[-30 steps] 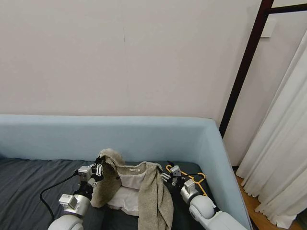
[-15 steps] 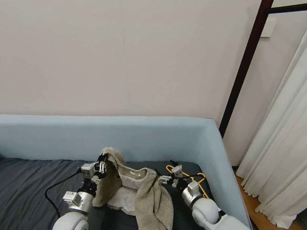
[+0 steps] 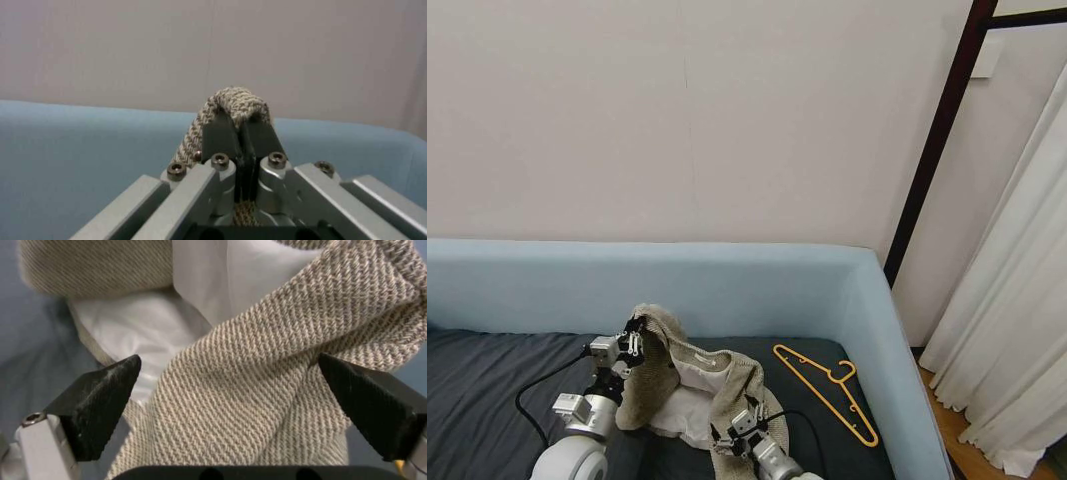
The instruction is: Pick up the clothes from the sofa and hang them on the clothes hanger.
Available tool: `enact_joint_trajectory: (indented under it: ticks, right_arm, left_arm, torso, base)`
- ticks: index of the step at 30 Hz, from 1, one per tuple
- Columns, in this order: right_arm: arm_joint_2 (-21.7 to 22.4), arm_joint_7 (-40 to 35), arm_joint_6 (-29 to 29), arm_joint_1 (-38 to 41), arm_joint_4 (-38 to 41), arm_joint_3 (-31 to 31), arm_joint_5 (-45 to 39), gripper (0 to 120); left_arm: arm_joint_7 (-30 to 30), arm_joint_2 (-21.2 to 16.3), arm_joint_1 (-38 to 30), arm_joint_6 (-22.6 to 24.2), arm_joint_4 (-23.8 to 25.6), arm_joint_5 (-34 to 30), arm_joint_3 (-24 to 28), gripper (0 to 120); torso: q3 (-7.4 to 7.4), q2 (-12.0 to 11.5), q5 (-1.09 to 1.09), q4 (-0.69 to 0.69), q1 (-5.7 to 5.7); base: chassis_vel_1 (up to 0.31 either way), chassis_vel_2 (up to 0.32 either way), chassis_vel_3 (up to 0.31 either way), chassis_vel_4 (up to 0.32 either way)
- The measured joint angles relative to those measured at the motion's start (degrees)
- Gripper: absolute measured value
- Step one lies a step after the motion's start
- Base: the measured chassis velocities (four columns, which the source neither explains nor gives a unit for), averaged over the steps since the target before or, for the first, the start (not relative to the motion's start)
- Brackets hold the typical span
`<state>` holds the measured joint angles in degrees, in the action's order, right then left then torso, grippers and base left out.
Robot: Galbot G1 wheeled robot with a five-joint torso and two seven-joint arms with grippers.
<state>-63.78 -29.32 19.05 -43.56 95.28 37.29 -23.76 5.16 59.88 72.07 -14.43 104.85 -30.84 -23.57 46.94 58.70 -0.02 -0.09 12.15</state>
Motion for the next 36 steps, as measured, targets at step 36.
enact_joint_trajectory:
  ticks: [36]
  right_arm:
    - [-15.8, -14.0, 13.8, -2.6, -15.8, 1.0, 11.7, 54]
  left_arm:
    - [1.4, -1.0, 0.6, 1.3, 1.2, -0.8, -1.5, 0]
  torso:
    - [0.0, 0.0, 0.01, 0.0, 0.0]
  base:
    - [0.0, 0.0, 0.0, 0.0]
